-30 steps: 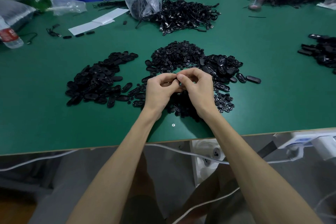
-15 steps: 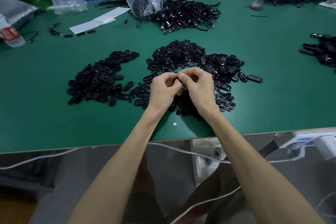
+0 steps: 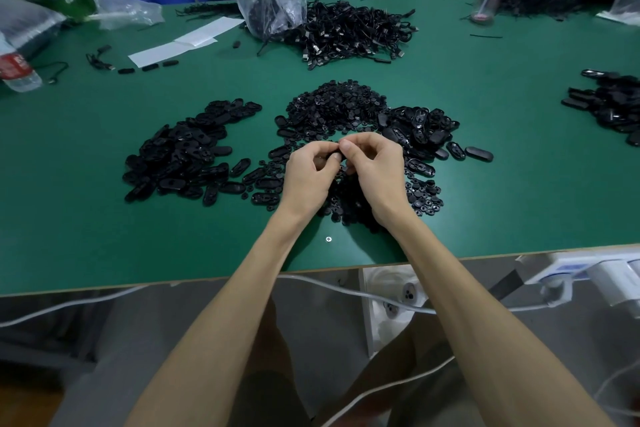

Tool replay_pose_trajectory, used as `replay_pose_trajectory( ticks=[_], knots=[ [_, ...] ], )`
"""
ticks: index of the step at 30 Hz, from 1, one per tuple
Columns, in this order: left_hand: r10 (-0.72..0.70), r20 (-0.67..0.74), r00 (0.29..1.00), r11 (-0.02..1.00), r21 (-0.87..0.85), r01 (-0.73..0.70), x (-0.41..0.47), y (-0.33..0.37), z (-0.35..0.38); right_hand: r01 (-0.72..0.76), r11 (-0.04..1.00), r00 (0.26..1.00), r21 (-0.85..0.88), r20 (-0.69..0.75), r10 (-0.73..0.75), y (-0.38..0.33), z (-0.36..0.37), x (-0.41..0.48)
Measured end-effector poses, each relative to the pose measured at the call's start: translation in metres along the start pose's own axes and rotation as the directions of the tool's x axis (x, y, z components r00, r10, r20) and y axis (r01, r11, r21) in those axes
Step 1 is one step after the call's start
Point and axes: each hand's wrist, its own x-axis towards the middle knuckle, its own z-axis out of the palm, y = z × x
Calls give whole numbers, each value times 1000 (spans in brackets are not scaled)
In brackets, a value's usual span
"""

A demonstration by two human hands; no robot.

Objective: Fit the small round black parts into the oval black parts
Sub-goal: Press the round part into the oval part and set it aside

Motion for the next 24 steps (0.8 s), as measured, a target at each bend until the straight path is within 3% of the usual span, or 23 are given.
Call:
replay_pose_trajectory(
  ticks=[7, 16, 24],
  knots=[
    [3, 1, 1000, 1000, 25, -3, -1, 2, 1, -14, 999, 1000, 37, 5, 14, 1, 0, 1],
    [-20, 17, 1000, 988, -152, 23, -3, 2, -2, -9, 1000, 1000, 22, -23, 9, 1, 1, -1],
    [-62, 6, 998, 983, -171, 62, -2, 1, -2, -6, 999, 1000, 54, -8, 6, 0, 1, -2]
  ],
)
